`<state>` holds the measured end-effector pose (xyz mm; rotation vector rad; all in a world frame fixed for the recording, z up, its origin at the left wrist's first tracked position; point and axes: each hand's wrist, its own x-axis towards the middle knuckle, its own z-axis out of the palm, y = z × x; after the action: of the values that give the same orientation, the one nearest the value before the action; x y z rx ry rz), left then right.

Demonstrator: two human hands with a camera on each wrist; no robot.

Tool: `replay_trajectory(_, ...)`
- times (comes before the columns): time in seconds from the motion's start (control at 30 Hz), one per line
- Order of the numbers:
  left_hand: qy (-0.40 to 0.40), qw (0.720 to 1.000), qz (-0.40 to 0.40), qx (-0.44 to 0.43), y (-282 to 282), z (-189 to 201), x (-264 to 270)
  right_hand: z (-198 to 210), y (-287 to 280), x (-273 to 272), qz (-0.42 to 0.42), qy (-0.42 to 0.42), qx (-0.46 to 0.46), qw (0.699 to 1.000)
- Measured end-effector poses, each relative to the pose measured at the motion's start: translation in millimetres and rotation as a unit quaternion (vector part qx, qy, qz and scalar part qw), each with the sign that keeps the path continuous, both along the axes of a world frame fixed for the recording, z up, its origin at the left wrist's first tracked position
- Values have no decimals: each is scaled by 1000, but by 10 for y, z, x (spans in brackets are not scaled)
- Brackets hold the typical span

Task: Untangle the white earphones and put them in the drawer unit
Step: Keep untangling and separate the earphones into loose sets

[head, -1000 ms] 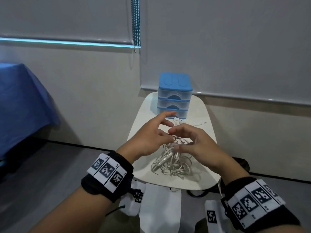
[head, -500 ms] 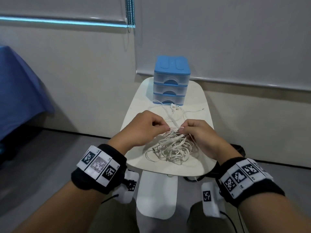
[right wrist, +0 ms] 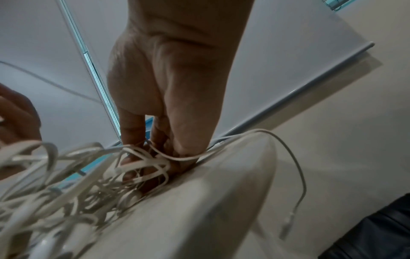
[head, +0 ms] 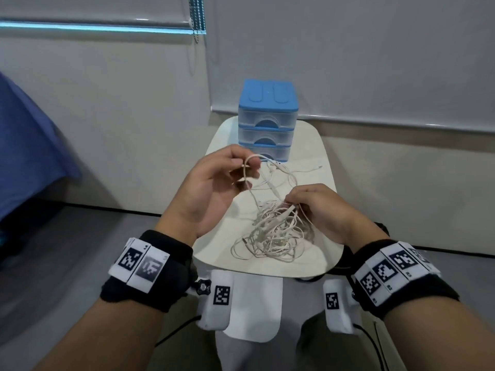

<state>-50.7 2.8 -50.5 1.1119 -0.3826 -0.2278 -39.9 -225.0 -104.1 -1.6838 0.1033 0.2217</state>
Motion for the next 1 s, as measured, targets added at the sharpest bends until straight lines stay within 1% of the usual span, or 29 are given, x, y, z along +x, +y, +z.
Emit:
replay_trajectory(0.07,26,995,46,90,-76,-44,-18,9,20,-22,-9,4,3,1000)
replay_trajectory(0.13,41,972,117,200,-150,-114,-43,11,38,-45,-12,-5,-9,1000)
replay_trajectory(0.17,33,958,133,252,-178,-158,-61,14,48,-56,-11,-11,-17,1000)
replay_trajectory(0.23,-20,928,124,351,-217,-251,-93,32,62,-77,-6,-28,-29,999)
replay_trajectory(0.33,-97,888,44,447,-289,-287,-143,129,81,-115,9,-51,-52,997)
replay_trajectory(0.37,-120,873,19,472,-312,-275,-154,178,85,-129,17,-67,-82,994)
replay_trajectory(0.4,-139,857,1,497,-325,-262,-155,243,94,-141,26,-93,-133,987)
replay_trajectory(0.47,-156,830,-15,536,-328,-241,-136,408,127,-174,28,-161,-259,952)
replay_trajectory(0.5,-155,824,-15,545,-320,-234,-117,510,149,-194,18,-195,-300,934)
replay_trajectory(0.53,-148,823,-14,549,-310,-230,-98,629,183,-227,5,-228,-319,920)
replay_trajectory(0.6,-137,819,-17,558,-302,-220,-76,863,256,-291,-20,-289,-335,897)
replay_trajectory(0.67,-145,803,-23,577,-305,-207,-62,1040,305,-325,-48,-337,-320,884)
replay_trajectory(0.77,-150,783,-17,603,-305,-182,-16,1290,369,-393,-83,-367,-225,899)
replay_trajectory(0.8,-141,783,-13,606,-293,-175,6,1341,392,-419,-88,-386,-205,895)
replay_trajectory(0.83,-131,786,-7,604,-282,-169,27,1370,411,-437,-97,-417,-214,878)
replay_trajectory(0.93,-106,786,24,609,-243,-134,33,1377,428,-474,-131,-518,-316,784)
replay_trajectory(0.97,-100,783,28,613,-231,-127,27,1363,411,-484,-145,-538,-338,758)
replay_trajectory(1.0,-95,781,29,616,-219,-125,20,1355,390,-495,-161,-548,-355,740)
